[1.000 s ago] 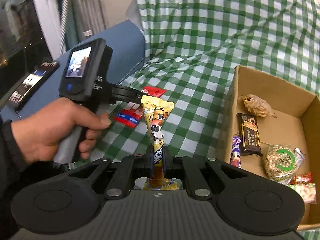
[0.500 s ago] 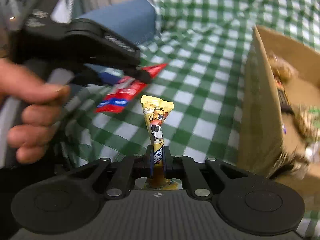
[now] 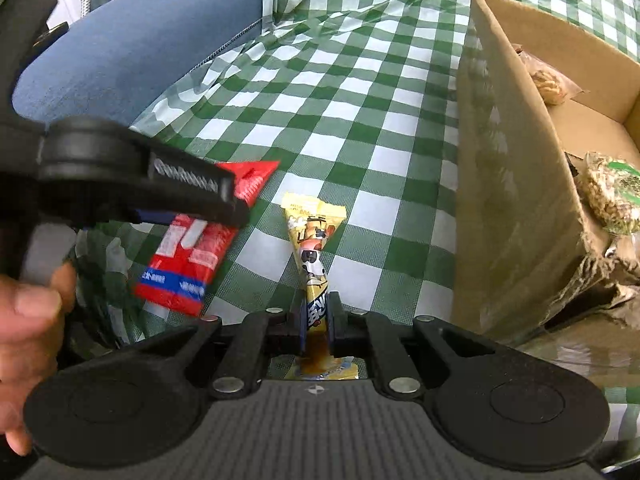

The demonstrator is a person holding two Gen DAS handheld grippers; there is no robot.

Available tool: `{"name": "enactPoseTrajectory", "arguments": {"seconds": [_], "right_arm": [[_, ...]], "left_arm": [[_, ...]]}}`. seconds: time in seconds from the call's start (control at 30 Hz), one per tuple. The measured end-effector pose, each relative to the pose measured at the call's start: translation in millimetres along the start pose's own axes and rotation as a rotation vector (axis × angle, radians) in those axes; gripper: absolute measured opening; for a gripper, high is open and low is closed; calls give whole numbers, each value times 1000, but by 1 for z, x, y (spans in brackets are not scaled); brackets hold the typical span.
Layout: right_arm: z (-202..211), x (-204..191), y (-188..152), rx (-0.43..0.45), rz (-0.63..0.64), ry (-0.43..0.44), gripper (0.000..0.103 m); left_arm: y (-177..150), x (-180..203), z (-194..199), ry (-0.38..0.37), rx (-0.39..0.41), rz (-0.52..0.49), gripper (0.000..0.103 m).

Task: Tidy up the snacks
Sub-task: 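Lift both snacks and carry them over the cardboard box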

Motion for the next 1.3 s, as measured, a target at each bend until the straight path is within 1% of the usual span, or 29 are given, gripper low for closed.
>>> {"name": "enactPoseTrajectory", "arguments": {"seconds": [0.13, 0.2, 0.27, 0.37, 0.5, 0.73, 0.93, 1.0, 1.07, 1.3], "right_arm": [[0, 0, -1, -4, 1, 7, 12], [-2, 4, 0, -6, -2, 10, 15], [-1, 5, 0, -4, -7, 7, 22], [-2, 6, -2, -11, -10, 8, 25], [-3, 8, -4, -17, -14, 10, 25], [-1, 9, -4, -8, -22, 3, 25], [-1, 7, -4, -12, -19, -4, 24], [-2, 7, -4, -14, -16, -4, 20], [-2, 6, -4, -16, -7, -2, 14], [2, 8, -3, 0, 3, 6, 11]], "left_arm": [[-2, 2, 0, 5, -1, -15, 54], [-2, 3, 1, 3, -2, -18, 56], [-4, 4, 1, 7, -1, -29, 57], [-6, 10, -2, 20, 4, -53, 59], [-8, 12, -3, 30, 9, -70, 60], [-7, 12, -2, 32, 10, -64, 60], [-8, 14, -3, 42, 13, -90, 60], [-8, 15, -3, 45, 12, -99, 60], [-9, 16, -4, 50, 13, -107, 60], [-13, 21, -6, 76, 20, -160, 60]]}}
Point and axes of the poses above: each gripper's, at about its wrist camera, not at the fingertips, and z roughly against the way its jaws point, x to its right, y to its top, the point moved 2 cm from there along -z, roughly the way its jaws point, and after that the axes turned 13 degrees about z, right-handed, at the moved point
